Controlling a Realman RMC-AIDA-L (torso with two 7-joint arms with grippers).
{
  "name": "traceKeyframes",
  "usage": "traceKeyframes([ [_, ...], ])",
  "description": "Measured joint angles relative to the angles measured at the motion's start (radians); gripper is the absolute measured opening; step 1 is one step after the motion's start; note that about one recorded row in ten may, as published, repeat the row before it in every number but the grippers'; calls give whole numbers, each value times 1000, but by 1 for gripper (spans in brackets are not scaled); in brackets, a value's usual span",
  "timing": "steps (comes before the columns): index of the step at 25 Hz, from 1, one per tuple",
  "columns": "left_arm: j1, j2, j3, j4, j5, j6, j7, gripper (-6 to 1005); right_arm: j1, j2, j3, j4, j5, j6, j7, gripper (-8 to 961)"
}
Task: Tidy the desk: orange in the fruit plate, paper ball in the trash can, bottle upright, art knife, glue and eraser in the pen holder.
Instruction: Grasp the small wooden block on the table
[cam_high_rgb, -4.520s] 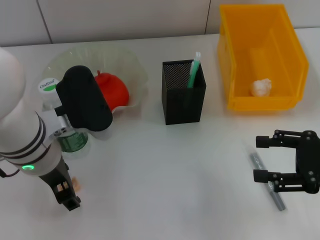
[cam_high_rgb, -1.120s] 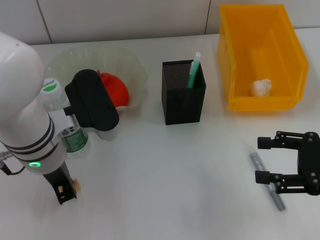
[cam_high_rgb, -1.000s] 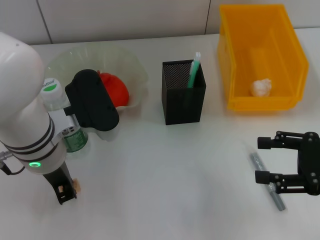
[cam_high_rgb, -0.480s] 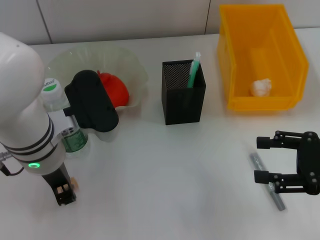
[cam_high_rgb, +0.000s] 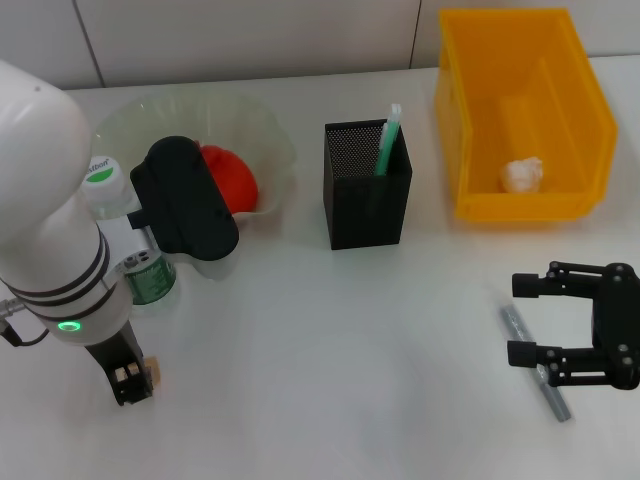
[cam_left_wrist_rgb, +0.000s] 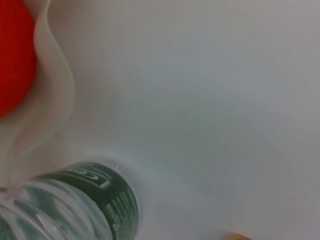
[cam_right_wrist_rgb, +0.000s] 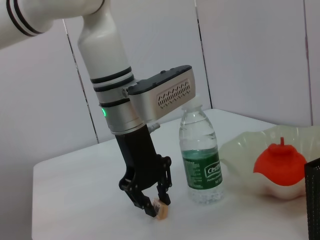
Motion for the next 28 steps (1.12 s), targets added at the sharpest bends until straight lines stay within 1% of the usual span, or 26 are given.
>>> traceKeyframes([
  [7, 0, 0, -5, 14, 1, 6, 1, 339, 3, 0, 1, 0, 0, 1, 0, 735],
  [17, 0, 0, -1, 16, -5, 22, 6, 223, 4, 0, -2, 0, 1, 6, 0, 735],
  [28, 9, 1, 1, 37, -6, 30, 5, 191, 4, 0, -4, 1, 1, 6, 0, 734],
])
